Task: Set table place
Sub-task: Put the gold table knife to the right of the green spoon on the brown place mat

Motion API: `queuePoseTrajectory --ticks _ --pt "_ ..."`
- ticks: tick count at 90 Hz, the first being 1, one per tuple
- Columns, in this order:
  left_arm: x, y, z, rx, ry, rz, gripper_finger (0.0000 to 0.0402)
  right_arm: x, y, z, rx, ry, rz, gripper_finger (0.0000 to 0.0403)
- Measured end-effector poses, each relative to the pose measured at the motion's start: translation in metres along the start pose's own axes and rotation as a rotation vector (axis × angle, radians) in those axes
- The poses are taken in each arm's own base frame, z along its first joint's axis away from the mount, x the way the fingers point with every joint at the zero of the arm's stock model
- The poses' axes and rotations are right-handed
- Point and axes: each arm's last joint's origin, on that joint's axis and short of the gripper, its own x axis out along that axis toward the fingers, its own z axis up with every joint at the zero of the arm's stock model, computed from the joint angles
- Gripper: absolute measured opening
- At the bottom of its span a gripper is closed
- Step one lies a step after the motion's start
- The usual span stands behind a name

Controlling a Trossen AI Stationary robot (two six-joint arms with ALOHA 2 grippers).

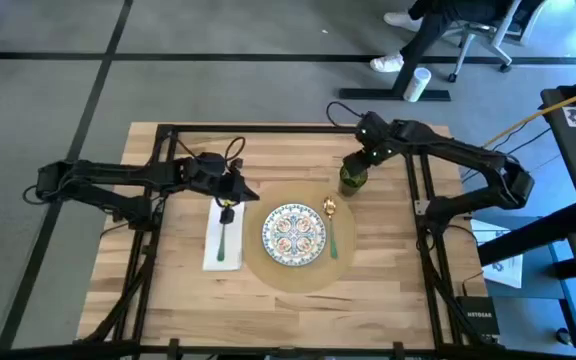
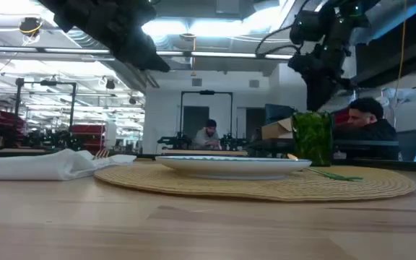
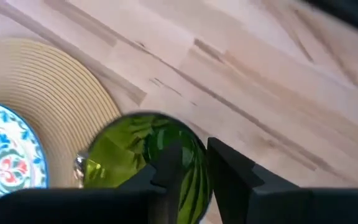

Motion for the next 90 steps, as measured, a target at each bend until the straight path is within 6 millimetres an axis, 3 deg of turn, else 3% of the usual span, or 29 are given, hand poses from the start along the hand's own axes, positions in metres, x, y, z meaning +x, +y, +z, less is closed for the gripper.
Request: queuePoseTrajectory --ticks 16,48,66,90 --pt "-0.001 0.005 -0.003 0.030 0.057 0.171 0.0000 -0.006 0.007 0.012 -0.059 -0.092 0.084 0.0062" --pt "-0.001 0.008 -0.009 0.038 0.036 0.158 0.0000 -0.007 0.018 0.032 -0.124 -0.274 0.215 0.0062" --pt "-0.005 0.012 -0.033 0.002 -0.058 0.123 0.0000 0.026 0.036 0.035 -0.207 -0.217 0.213 0.0062" --pt "-0.027 0.012 -0.036 -0.006 -0.164 0.091 0.0000 0.072 0.077 0.044 -0.337 -0.264 0.375 0.0062"
